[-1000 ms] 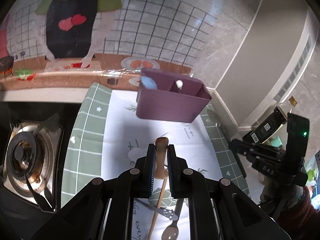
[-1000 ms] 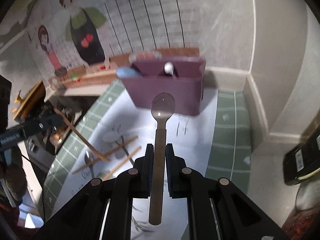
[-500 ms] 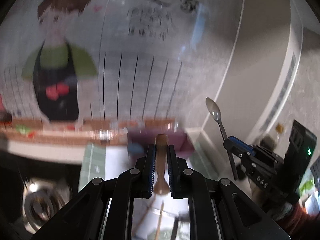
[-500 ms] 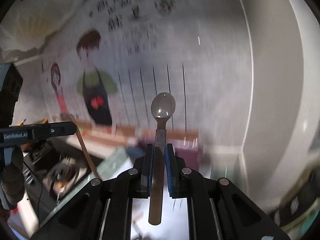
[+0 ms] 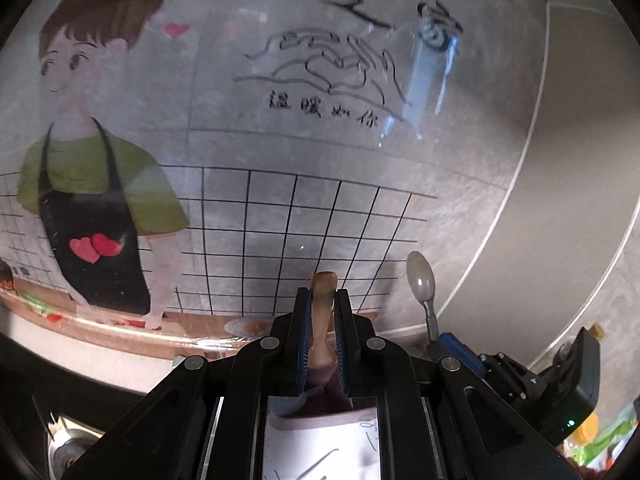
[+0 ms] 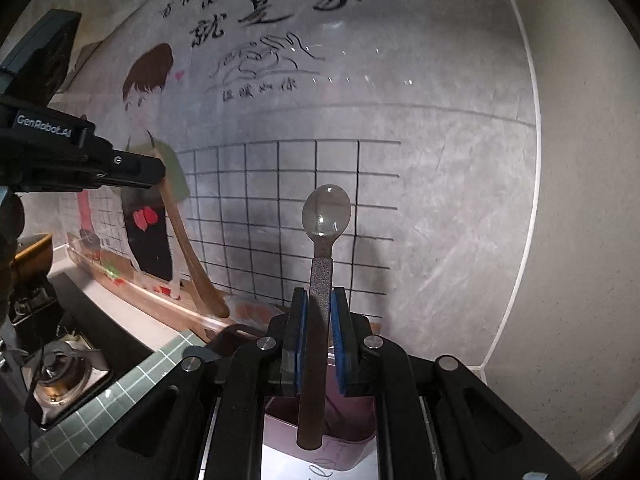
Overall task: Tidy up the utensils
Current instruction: 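Carry both held spoons up over the purple caddy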
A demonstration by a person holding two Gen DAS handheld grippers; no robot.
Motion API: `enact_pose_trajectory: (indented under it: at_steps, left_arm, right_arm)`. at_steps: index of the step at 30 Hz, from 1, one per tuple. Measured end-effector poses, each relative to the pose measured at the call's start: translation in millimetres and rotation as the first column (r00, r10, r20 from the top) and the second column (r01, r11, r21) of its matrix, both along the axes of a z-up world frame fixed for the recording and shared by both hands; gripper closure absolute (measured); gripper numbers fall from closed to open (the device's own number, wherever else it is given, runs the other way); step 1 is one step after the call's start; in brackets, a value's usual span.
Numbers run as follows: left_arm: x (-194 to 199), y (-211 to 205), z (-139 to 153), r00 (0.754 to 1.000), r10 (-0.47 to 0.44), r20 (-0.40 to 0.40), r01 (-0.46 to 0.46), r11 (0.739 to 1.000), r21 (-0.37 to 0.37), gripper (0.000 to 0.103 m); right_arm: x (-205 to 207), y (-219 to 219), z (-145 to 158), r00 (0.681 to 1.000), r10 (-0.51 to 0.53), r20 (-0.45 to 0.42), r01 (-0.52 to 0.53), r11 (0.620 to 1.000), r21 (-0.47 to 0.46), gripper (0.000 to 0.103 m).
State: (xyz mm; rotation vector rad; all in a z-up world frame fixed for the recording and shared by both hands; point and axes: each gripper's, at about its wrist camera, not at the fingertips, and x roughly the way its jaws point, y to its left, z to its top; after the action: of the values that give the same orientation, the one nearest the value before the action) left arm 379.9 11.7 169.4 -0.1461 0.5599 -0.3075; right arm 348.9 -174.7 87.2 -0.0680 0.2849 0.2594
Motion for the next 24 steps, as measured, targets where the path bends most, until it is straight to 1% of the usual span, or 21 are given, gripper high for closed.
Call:
enact_pose_trajectory:
  at_steps: [4,10,13,15,17,19,22,23,24]
  left_arm:
    - [16.3,-9.1,-12.3,1.0,-0.015,-0.025,0.016,1.0,0.021,0.091]
    - [29.9,-21.9,-33.0,0.997,-0.044,-0.068,0.046,0.999,0.025,0.091]
    - [33.2,-24.3,-44.1,0.995,-0.052,-0.091,0.054,0.998,0.024,0.091]
    - [33.5,-25.1,-49.6,0.993,-0.054,-0.105,0.057,0.998,0.019,0.092]
    - [33.1,-24.4,-55.0,0.991,-0.055,-0.118,0.057,0.998,0.014,0.092]
    - [33.3,-23.6,-58.1,0.991,-0.055,-0.126,0.057,0.998,0.014,0.092]
    - [35.0,-24.0,-63.1,0.988,-0.057,-0.145,0.059,0.998,0.01,0.092]
    - [35.8,-23.9,-64.9,0.987,-0.056,-0.152,0.058,0.998,0.006,0.092]
    - [36.5,-23.5,-67.1,0.986,-0.054,-0.158,0.055,0.999,0.0,0.092]
  right_arm:
    - [4.7,-4.0,-7.5,1.0,0.0,-0.011,0.0,1.0,-0.011,0.092]
    - [10.1,-11.1,-21.4,0.997,-0.001,-0.074,0.0,1.0,-0.02,0.092]
    - [9.3,-16.3,-23.9,0.991,0.009,-0.132,-0.01,1.0,-0.006,0.092]
    - [9.5,-24.3,-23.1,0.98,0.031,-0.197,-0.024,0.999,0.038,0.092]
    - [11.1,-31.1,-20.7,0.962,0.057,-0.267,-0.036,0.996,0.084,0.092]
    - [13.7,-39.3,-17.7,0.932,0.093,-0.349,-0.045,0.989,0.143,0.092]
    - [18.9,-50.4,-14.4,0.866,0.139,-0.48,-0.037,0.976,0.216,0.092]
    - [22.1,-55.4,-15.0,0.834,0.152,-0.531,-0.022,0.97,0.244,0.092]
    - [25.1,-58.7,-15.7,0.807,0.168,-0.566,-0.011,0.963,0.27,0.092]
